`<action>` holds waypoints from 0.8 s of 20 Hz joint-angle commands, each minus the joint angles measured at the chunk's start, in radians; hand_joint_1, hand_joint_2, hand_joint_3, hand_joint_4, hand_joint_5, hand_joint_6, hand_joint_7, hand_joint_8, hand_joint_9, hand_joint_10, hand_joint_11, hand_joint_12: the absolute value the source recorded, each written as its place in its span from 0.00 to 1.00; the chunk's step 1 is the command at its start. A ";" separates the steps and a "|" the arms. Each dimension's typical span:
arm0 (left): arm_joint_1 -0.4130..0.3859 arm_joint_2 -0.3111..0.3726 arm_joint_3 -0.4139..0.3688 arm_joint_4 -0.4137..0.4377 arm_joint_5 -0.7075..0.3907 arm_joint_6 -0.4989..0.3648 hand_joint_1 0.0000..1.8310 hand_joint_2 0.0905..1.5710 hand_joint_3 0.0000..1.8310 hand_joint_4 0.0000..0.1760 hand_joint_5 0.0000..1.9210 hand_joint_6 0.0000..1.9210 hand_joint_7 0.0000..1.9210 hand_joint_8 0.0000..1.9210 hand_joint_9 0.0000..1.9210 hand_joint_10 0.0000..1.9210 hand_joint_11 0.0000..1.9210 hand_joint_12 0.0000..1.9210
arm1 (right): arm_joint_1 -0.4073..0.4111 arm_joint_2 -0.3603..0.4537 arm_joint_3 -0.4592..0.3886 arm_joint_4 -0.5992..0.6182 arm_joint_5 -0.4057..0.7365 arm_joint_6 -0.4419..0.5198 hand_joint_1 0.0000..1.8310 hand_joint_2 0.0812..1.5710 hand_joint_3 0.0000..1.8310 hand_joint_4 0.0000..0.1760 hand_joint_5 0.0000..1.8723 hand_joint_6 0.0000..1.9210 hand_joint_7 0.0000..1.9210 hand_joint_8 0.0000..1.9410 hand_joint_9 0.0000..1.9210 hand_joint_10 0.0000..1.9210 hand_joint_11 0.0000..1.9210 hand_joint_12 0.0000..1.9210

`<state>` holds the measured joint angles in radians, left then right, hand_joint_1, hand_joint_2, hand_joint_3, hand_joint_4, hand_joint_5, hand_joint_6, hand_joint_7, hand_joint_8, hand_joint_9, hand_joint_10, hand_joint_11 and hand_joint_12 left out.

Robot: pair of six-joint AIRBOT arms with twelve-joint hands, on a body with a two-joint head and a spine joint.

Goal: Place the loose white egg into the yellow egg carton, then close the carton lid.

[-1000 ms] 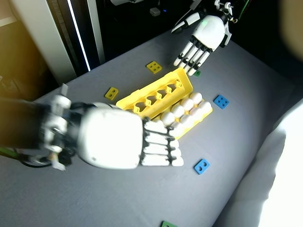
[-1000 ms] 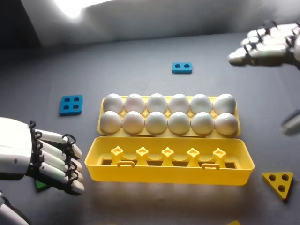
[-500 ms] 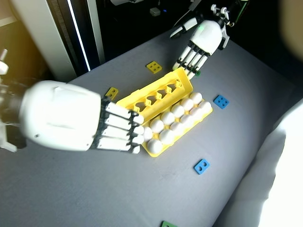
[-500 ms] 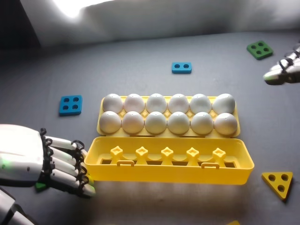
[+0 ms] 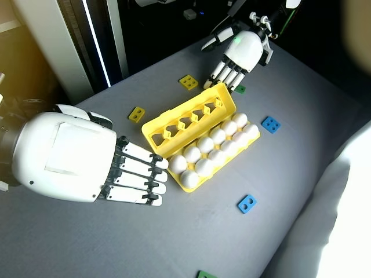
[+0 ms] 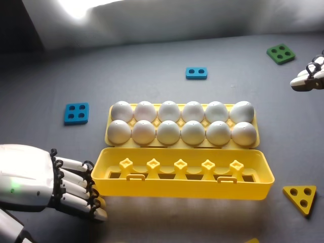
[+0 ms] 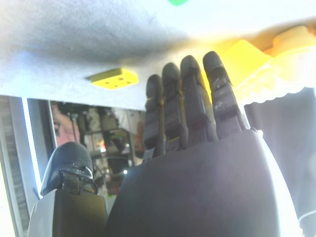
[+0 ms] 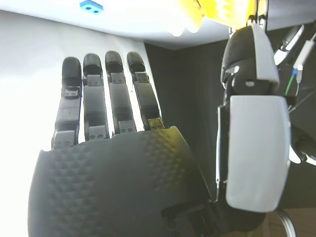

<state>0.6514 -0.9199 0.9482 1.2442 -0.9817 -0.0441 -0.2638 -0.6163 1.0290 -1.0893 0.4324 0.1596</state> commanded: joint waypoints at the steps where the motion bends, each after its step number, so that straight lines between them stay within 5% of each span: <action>1: 0.001 0.003 -0.002 -0.055 -0.068 0.004 0.00 0.72 0.00 0.00 0.15 0.00 0.15 0.00 0.12 0.00 0.00 0.20 | 0.016 0.010 0.006 0.043 0.048 0.003 0.27 0.59 0.00 0.00 0.13 0.00 0.12 0.00 0.10 0.00 0.00 0.26; 16: -0.050 0.002 -0.027 -0.100 -0.047 -0.020 0.00 0.72 0.00 0.00 0.15 0.00 0.14 0.00 0.12 0.00 0.00 0.19 | 0.016 0.008 -0.003 0.032 0.049 0.003 0.28 0.59 0.00 0.00 0.14 0.00 0.13 0.00 0.11 0.00 0.00 0.29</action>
<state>0.6090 -0.9253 0.9203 1.2140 -0.9428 -0.0616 -0.2638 -0.6193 1.0256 -1.0962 0.4339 0.1596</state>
